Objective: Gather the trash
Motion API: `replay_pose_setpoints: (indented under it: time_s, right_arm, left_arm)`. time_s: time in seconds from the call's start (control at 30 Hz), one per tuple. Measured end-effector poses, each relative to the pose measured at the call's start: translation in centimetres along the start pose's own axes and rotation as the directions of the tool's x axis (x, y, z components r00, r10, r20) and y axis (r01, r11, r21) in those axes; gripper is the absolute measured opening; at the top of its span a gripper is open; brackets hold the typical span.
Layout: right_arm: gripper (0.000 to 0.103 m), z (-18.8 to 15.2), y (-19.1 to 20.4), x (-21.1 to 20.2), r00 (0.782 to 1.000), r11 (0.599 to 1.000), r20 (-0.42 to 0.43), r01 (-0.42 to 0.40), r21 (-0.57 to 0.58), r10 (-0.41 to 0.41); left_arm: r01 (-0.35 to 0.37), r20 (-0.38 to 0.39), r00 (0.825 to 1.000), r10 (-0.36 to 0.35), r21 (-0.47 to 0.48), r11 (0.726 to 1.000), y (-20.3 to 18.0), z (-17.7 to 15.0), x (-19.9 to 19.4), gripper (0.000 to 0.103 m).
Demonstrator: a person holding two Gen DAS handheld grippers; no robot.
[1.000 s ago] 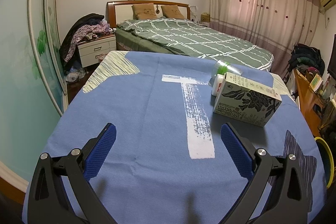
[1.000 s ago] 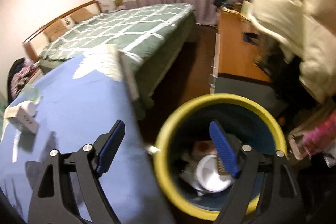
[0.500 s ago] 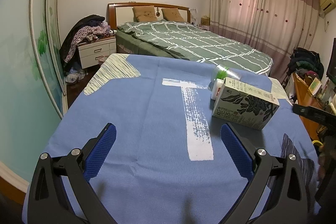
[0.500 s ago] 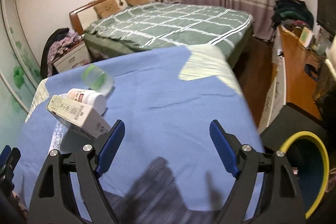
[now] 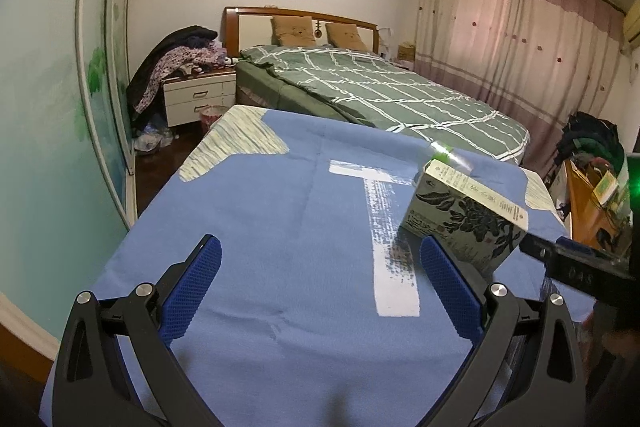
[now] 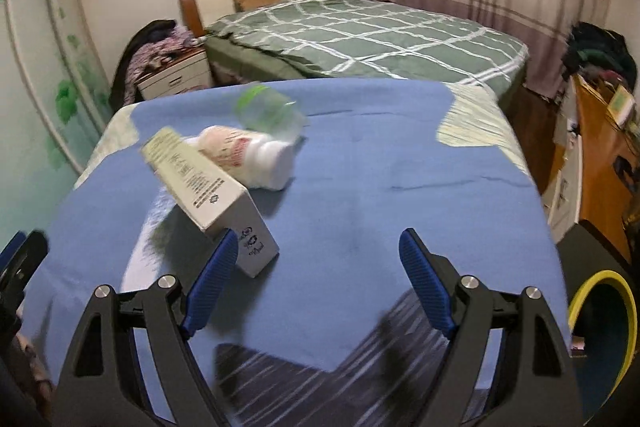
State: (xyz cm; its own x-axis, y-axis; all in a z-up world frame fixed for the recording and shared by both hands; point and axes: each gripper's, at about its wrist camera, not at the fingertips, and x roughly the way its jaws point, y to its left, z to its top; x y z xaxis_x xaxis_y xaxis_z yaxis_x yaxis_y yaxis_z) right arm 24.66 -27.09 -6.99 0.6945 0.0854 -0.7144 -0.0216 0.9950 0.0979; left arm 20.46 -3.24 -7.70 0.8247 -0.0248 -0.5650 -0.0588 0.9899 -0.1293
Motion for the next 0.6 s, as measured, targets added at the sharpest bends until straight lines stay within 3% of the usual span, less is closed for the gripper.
replay_pose_setpoints:
  time_s: [0.27,0.37,0.5,0.6]
  right_arm:
    - [0.079,-0.8,5.8,-1.0,0.986,0.979,0.002,-0.168,-0.118,0.169]
    - [0.079,-1.0,6.6,-1.4,0.98,0.971,0.007,-0.194,-0.143,0.197]
    - [0.079,-1.5,5.1,-2.7,0.97,0.964,0.007,-0.24,-0.111,0.242]
    - [0.079,-2.5,2.2,-4.4,0.982,0.979,0.039,-0.182,-0.086,0.186]
  left_arm:
    - [-0.047,0.017,0.999,0.048,-0.049,0.998,1.3,0.2,-0.3,0.098]
    - [-0.072,0.021,0.997,0.074,-0.083,0.994,2.1,0.4,-0.3,0.098]
    - [-0.09,0.01,0.996,0.092,-0.114,0.989,2.9,0.5,-0.1,0.098]
    - [-0.087,-0.003,0.996,0.087,-0.085,0.993,2.2,0.4,0.2,0.098]
